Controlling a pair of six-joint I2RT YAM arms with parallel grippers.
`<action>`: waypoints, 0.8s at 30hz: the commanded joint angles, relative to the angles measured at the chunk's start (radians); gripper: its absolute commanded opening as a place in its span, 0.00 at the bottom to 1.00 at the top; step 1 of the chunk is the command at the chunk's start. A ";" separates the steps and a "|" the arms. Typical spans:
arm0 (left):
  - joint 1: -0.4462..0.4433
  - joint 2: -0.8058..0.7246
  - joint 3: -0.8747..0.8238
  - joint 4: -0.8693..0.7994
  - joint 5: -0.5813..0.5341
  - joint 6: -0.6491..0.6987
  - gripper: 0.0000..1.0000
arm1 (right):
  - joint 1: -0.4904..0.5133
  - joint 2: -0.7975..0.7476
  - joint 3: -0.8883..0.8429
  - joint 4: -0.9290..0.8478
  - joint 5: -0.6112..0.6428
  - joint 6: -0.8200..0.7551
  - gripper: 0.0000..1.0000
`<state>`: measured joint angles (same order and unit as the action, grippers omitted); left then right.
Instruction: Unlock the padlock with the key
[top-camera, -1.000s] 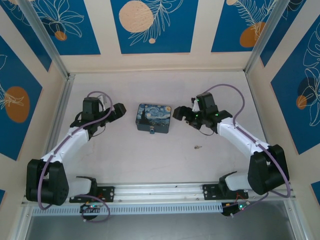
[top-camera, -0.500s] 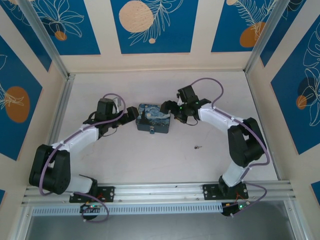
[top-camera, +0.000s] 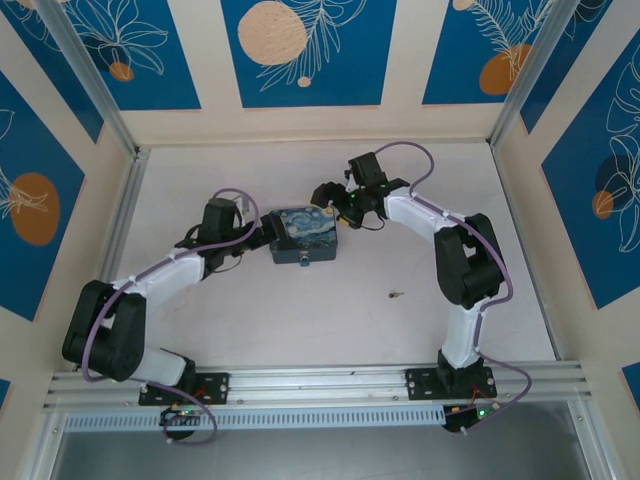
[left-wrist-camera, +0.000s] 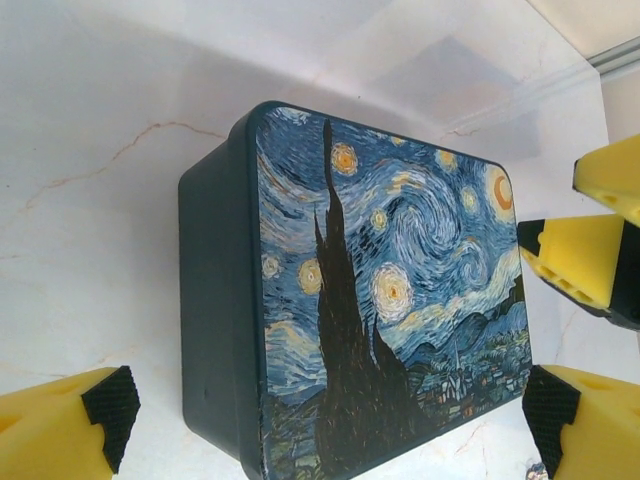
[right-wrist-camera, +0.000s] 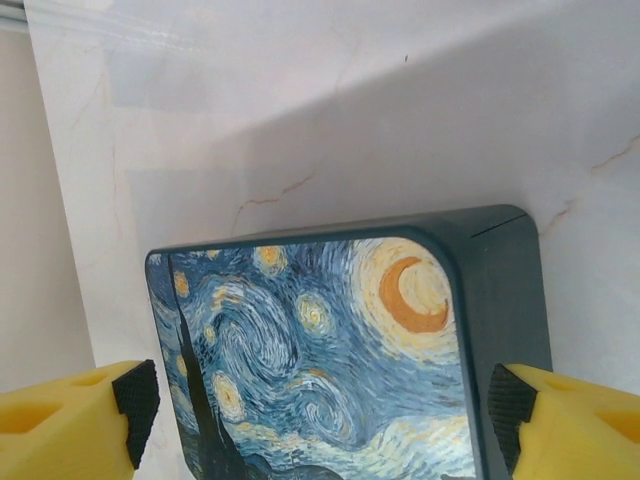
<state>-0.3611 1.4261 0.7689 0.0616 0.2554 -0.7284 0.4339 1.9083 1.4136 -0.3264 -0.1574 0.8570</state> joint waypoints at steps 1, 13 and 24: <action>-0.013 -0.001 -0.016 0.011 -0.035 -0.022 1.00 | -0.022 -0.060 -0.032 -0.011 0.006 0.035 0.87; -0.053 -0.189 -0.007 -0.203 -0.210 -0.032 1.00 | -0.021 -0.499 -0.375 -0.442 0.423 0.115 0.84; -0.119 -0.128 0.094 -0.319 -0.196 -0.026 1.00 | -0.038 -0.568 -0.545 -0.482 0.412 0.181 0.64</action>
<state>-0.4633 1.2743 0.8215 -0.2108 0.0406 -0.7605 0.4011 1.3556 0.8852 -0.7761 0.2459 1.0077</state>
